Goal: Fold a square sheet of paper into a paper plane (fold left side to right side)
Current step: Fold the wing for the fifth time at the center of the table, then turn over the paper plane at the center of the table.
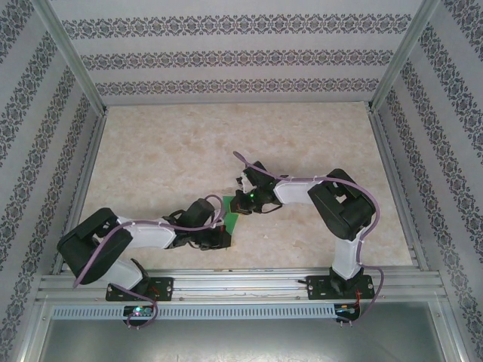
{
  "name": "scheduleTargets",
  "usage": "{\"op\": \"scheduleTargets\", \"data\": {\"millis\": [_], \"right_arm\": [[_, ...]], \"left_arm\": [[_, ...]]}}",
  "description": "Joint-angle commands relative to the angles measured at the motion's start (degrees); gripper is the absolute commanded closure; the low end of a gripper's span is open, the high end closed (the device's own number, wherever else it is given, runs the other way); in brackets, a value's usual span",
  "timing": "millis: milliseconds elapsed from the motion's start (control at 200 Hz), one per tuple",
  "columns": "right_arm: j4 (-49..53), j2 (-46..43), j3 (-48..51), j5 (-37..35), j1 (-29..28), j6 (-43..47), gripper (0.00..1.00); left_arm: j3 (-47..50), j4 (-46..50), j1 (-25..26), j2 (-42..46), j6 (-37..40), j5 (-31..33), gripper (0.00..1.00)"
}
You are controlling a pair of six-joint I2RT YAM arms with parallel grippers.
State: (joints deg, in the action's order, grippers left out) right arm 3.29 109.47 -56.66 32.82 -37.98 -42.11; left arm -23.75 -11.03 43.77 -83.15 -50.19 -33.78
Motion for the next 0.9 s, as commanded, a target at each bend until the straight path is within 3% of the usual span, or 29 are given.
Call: {"op": "scheduleTargets", "data": {"millis": [0,180,450,679,894], "right_arm": [[7.35,4.94,0.65,-8.76,1.26,1.94,1.00],[7.14,2.42,-1.55,-7.33,1.21,2.55,1.00],[11.03,-6.58,-5.30,-11.39,0.87,4.48,0.76],[21.25,-12.95,-6.00,-23.44,-2.83,2.38,0.61],[36.16,-9.88,-13.54,-39.65,-10.66,-3.98,0.38]], "left_arm": [[2.30,7.90,1.06,2.45,-1.05,-0.33,0.96],[0.70,12.79,0.06,10.08,0.40,2.45,0.93],[-3.99,23.76,-6.11,24.48,5.94,14.82,0.83],[-5.93,26.33,-9.05,29.59,9.45,28.72,0.54],[-6.45,27.79,-9.53,31.78,11.78,36.32,0.41]]}}
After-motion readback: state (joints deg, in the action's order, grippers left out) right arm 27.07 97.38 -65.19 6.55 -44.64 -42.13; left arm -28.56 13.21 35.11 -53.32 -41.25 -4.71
